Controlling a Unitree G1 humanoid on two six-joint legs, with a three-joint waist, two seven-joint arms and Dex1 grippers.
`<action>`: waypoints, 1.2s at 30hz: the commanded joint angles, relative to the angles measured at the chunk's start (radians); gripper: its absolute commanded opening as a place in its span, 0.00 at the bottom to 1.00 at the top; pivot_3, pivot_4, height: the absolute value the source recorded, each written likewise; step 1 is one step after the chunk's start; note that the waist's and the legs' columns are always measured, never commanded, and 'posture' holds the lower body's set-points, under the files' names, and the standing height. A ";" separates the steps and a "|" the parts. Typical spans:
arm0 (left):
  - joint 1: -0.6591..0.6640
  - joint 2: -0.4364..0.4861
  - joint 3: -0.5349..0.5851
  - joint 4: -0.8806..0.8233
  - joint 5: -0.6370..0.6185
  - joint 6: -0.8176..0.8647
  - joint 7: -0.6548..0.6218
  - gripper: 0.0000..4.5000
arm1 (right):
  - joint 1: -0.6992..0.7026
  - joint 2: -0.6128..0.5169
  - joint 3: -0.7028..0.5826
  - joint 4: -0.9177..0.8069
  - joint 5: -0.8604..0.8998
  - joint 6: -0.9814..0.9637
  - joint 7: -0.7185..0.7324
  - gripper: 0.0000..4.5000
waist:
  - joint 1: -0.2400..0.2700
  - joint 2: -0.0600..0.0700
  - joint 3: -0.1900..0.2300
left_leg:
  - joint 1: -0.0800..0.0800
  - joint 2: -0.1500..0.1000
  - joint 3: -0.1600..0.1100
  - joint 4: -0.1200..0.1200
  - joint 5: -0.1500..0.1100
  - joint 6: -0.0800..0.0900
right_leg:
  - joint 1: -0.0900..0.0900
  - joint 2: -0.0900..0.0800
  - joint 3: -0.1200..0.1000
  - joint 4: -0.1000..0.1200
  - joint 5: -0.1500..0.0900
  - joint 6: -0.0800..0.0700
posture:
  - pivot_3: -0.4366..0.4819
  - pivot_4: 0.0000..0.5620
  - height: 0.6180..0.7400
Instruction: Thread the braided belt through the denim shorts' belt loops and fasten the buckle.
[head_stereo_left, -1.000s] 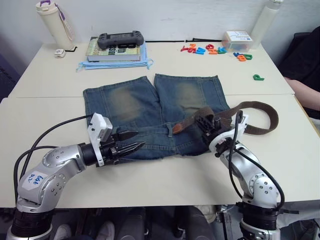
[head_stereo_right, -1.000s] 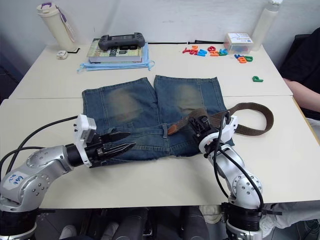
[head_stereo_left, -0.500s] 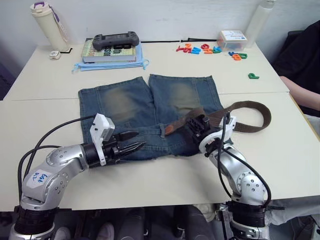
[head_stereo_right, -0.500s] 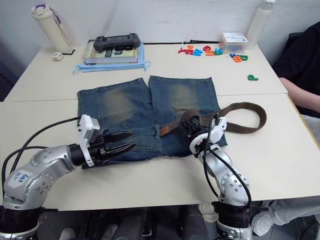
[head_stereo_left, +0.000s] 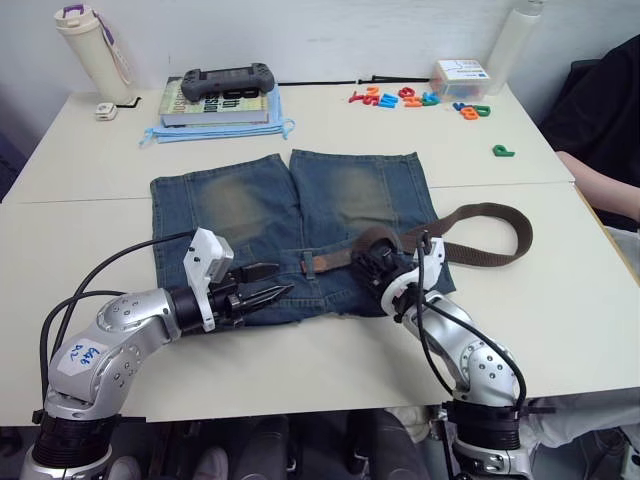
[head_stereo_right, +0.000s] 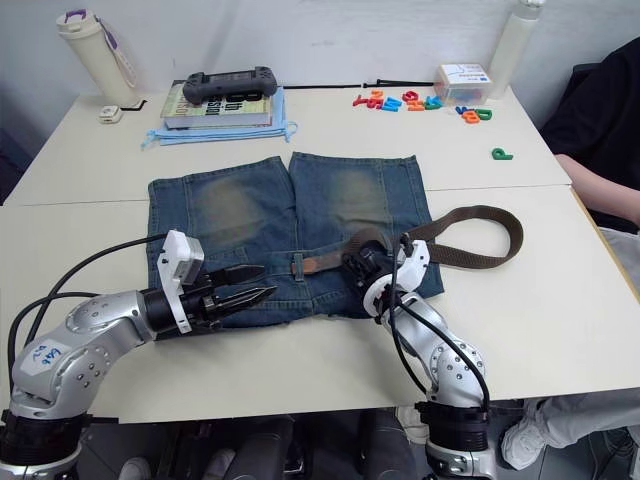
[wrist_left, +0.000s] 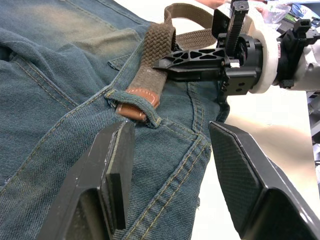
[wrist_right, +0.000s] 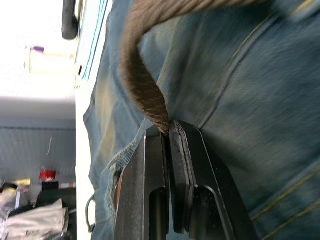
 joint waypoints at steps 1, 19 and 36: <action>-0.010 -0.001 0.008 -0.017 0.003 -0.015 0.004 0.60 | -0.041 0.017 0.026 -0.070 0.002 0.005 -0.003 0.00 | 0.000 0.000 0.000 | 0.000 0.000 0.000 0.000 0.000 0.000 | 0.000 0.000 0.000 0.000 0.000 0.000 | 0.48 0.27 0.40; 0.014 -0.025 0.114 0.143 -0.087 0.116 0.039 0.60 | -0.084 0.067 0.128 0.044 -0.125 0.084 0.044 0.00 | -0.007 0.000 0.000 | -0.001 0.000 0.000 0.000 0.001 -0.001 | -0.002 0.000 0.000 0.002 0.000 0.000 | 0.48 0.27 0.40; -0.017 -0.132 0.262 0.230 -0.405 0.427 0.205 0.60 | -0.099 0.095 0.090 0.074 -0.136 0.121 0.105 0.00 | -0.008 -0.001 -0.001 | 0.000 0.000 0.001 0.000 0.001 -0.002 | -0.002 0.000 0.001 0.002 0.000 0.000 | 0.48 0.27 0.40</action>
